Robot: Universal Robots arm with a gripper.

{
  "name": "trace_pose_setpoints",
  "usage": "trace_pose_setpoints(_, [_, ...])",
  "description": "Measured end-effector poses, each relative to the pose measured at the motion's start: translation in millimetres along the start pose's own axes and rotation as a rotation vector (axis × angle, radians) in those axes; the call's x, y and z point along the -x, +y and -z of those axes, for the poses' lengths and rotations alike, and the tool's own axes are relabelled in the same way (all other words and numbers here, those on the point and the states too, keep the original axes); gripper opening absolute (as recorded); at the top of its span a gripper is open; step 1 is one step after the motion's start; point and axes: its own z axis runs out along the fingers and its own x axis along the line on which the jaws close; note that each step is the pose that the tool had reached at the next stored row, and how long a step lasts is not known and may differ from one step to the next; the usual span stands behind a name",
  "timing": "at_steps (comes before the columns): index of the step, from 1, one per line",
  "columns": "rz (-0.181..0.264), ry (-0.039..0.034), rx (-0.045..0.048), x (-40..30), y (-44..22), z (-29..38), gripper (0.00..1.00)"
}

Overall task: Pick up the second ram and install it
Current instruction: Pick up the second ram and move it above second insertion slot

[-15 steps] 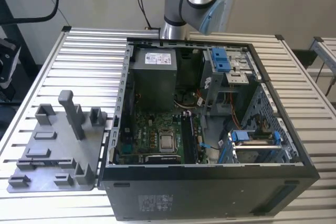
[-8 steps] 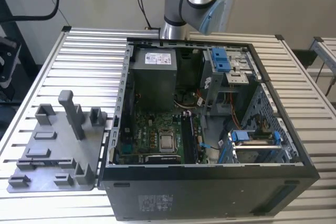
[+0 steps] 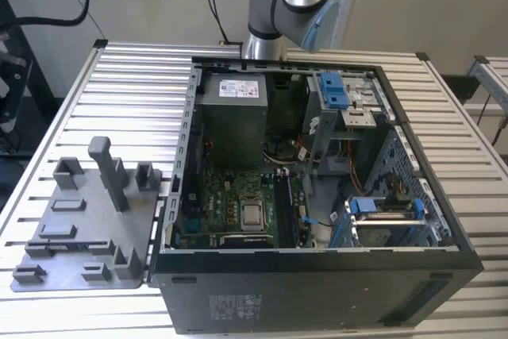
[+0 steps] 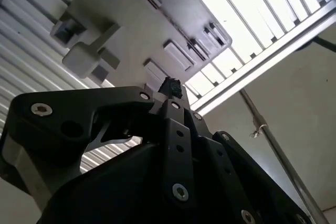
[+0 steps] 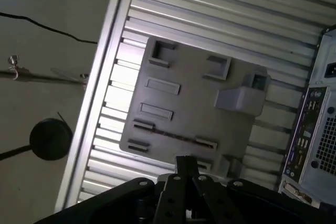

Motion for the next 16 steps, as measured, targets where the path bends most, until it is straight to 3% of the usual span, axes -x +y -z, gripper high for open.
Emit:
trace_pose_setpoints(10, [0.095, 0.0064, -0.0042, 0.2, 0.7, 0.0, 0.11])
trace_pose_setpoints(16, [0.195, 0.0112, -0.003, 0.2, 0.7, 0.0, 0.11])
